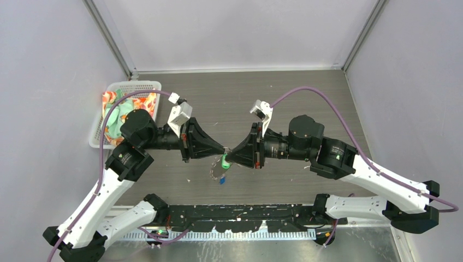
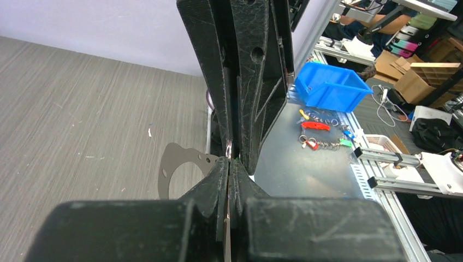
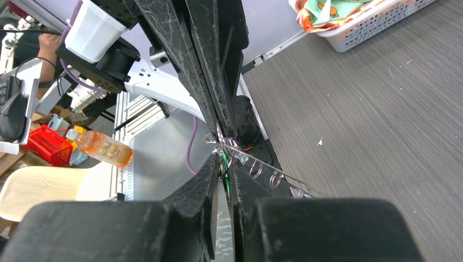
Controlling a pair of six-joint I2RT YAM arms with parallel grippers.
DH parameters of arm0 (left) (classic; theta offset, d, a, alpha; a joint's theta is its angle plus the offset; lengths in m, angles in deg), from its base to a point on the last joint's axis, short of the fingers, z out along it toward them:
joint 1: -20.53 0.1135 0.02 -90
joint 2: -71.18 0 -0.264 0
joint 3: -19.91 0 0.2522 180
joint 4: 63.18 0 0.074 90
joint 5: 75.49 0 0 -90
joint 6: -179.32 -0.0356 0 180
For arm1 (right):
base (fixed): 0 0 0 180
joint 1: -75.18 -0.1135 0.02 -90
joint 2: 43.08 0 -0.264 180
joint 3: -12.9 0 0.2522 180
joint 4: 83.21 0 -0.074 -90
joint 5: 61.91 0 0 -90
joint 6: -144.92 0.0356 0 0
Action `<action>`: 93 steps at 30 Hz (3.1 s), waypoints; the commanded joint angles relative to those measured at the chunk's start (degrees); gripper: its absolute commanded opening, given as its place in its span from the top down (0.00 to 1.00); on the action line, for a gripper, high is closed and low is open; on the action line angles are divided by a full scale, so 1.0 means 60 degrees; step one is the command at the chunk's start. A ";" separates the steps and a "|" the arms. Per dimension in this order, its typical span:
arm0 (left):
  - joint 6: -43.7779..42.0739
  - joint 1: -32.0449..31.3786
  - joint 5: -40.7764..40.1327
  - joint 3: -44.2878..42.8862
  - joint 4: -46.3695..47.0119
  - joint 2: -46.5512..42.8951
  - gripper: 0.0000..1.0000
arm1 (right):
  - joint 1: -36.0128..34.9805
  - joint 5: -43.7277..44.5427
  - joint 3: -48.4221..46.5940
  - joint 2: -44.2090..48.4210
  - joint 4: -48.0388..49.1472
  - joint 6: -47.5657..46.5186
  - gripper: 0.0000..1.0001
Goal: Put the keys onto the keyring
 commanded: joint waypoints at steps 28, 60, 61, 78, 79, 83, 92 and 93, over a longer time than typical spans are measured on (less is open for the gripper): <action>0.0199 -0.0027 0.0336 -0.0176 0.0731 -0.0202 1.00 | 0.0036 0.1001 -0.1063 0.0590 -0.1239 -0.1909 0.45; -0.4139 -0.0021 0.0906 -0.1123 -0.3502 0.0395 0.60 | 0.0044 -0.0436 -0.4813 -0.2528 -0.5188 -0.2907 0.99; -0.4798 -0.0027 0.0940 -0.1379 -0.4120 0.0516 0.58 | 0.0040 -0.0515 -0.5155 -0.2777 -0.5619 -0.2959 0.99; -0.7977 -0.0045 0.0857 -0.2415 -0.6987 0.1426 0.63 | -0.0320 -0.0783 -0.7173 -0.4613 -0.7780 -0.3331 0.99; -0.7821 -0.0039 0.0689 -0.2359 -0.6795 0.1400 0.62 | -0.0335 -0.0794 -0.7203 -0.4638 -0.7825 -0.3327 0.99; -0.7081 -0.0047 0.0380 -0.1925 -0.5692 0.1051 0.59 | -0.0388 -0.0872 -0.7171 -0.4641 -0.7816 -0.3326 0.99; -0.6408 -0.0041 0.1131 -0.1824 -0.5295 0.1099 0.65 | -0.0415 -0.0959 -0.7299 -0.4776 -0.7674 -0.3353 0.99; -0.6363 -0.0040 0.1221 -0.1833 -0.5325 0.1126 0.66 | -0.0427 -0.0959 -0.7314 -0.4812 -0.7673 -0.3359 0.99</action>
